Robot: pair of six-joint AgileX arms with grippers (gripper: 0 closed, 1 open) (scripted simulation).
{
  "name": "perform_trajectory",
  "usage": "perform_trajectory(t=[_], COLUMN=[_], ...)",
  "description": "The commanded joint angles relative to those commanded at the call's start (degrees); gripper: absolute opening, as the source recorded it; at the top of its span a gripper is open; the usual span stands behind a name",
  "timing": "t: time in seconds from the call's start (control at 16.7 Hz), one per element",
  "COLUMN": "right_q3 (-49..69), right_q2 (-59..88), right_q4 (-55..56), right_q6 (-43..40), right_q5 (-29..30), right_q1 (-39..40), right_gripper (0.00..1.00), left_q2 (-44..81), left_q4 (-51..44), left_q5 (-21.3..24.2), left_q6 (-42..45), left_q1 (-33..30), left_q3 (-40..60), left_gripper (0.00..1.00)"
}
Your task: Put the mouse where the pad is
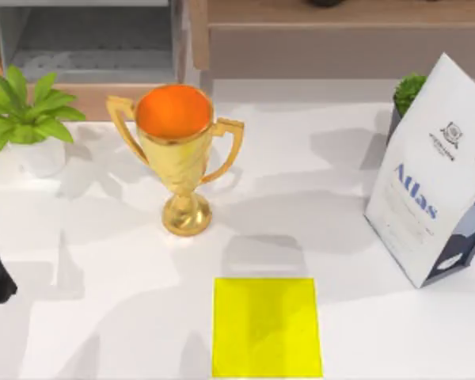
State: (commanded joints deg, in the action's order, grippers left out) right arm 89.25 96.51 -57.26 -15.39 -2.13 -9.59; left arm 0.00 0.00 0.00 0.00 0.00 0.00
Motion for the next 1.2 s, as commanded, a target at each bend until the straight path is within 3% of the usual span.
perform_trajectory(t=[0.3, 0.6, 1.2], right_q3=[21.1, 35.1, 35.4], right_q2=[22.5, 37.2, 40.2], right_q4=[-13.1, -21.6, -20.9], right_q6=[-6.9, -10.8, -11.2], right_q5=[-0.2, 1.8, 2.6], right_q1=[0.1, -0.7, -0.8], right_gripper=[1.0, 1.0, 1.0], left_q2=[0.0, 0.0, 0.0], left_q4=[0.0, 0.0, 0.0], left_q5=[0.0, 0.0, 0.0], left_q6=[0.0, 0.0, 0.0], left_q1=[0.0, 0.0, 0.0], left_q3=[0.0, 0.0, 0.0], left_gripper=[1.0, 1.0, 1.0])
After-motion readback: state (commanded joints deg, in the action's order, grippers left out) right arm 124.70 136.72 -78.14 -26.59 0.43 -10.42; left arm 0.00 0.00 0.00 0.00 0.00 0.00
